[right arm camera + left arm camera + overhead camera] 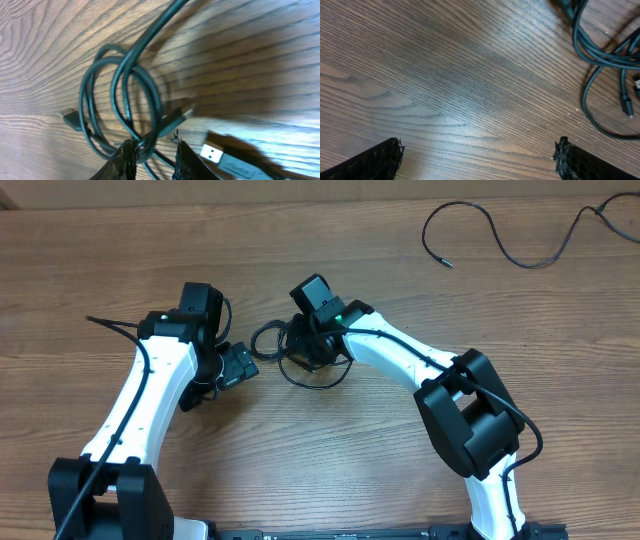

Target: Untangle cables

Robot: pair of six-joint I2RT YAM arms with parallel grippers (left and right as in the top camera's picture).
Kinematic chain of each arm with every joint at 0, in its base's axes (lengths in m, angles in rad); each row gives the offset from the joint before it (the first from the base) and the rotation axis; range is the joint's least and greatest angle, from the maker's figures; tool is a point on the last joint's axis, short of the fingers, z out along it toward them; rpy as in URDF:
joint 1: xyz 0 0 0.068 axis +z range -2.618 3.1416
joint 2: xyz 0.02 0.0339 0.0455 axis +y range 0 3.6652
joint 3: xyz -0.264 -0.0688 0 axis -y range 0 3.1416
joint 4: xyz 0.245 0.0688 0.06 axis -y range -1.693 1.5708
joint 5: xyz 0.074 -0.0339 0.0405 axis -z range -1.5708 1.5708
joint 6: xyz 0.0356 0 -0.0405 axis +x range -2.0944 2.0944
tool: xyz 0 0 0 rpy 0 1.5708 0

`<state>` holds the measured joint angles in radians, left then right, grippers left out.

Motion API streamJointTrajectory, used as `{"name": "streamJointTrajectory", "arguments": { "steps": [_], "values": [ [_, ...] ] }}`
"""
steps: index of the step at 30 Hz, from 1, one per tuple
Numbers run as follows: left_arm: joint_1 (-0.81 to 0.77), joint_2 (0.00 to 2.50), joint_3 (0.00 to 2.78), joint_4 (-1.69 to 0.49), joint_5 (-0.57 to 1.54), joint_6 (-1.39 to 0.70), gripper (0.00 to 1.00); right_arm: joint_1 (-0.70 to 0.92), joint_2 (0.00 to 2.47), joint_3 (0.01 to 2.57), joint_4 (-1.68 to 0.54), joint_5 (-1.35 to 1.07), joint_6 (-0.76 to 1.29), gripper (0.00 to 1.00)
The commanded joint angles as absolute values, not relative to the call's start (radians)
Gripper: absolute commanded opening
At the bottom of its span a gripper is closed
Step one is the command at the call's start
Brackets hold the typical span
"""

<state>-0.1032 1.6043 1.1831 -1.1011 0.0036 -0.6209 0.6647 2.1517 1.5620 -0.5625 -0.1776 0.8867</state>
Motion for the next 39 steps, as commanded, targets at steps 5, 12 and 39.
{"name": "streamJointTrajectory", "arguments": {
  "steps": [5,12,39],
  "values": [
    [-0.107,1.644,1.179,-1.130,0.002,-0.597,1.00,0.675,2.157,1.559,-0.551,-0.172,0.890,0.25],
    [-0.107,1.647,1.179,-1.102,0.186,-0.349,0.99,0.675,2.157,1.559,-0.546,-0.152,0.894,0.22],
    [-0.112,1.647,1.179,-1.072,0.218,-0.322,0.99,0.675,2.170,1.559,-0.531,-0.150,0.894,0.13]
  ]
}}
